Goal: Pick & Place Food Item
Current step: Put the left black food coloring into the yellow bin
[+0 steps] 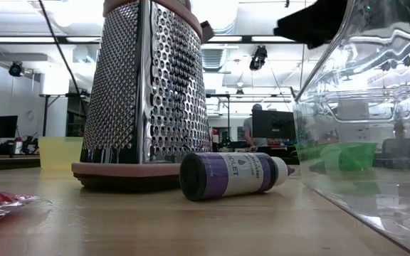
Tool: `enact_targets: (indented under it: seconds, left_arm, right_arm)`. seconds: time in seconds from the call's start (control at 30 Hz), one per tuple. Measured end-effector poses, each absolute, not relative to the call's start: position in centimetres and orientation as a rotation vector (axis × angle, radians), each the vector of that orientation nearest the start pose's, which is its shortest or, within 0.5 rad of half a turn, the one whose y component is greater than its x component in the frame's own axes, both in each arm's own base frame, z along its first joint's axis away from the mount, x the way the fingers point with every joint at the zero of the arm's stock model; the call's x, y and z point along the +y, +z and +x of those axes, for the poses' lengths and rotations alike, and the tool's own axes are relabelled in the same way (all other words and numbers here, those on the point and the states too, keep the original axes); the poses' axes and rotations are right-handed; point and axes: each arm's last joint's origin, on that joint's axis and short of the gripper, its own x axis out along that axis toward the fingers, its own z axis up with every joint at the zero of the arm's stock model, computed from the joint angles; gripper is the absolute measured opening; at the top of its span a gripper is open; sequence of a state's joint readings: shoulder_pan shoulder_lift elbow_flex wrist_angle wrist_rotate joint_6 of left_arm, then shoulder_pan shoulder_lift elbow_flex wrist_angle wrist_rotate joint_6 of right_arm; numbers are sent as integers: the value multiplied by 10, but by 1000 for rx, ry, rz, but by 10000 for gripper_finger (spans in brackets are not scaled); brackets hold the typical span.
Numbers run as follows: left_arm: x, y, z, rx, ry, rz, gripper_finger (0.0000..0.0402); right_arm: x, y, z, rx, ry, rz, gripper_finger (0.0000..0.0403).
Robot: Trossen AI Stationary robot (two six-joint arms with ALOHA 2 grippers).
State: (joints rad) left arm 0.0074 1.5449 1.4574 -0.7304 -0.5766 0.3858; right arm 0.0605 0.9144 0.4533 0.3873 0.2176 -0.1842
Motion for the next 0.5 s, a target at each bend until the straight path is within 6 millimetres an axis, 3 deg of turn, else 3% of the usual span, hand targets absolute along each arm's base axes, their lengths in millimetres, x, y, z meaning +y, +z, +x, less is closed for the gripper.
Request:
enact_targets:
  seconds: [0.2,0.33,0.5]
  left_arm:
    - [18,352,346,958,341,637,79]
    - [16,348,355,990,290,675,79]
    - [16,343,358,1015,262,703,79]
  right_arm:
    - [4,257,224,159,-241,-251,221]
    - [2,256,235,197,-338,-283,221]
    - [2,262,245,193,-340,-301,221]
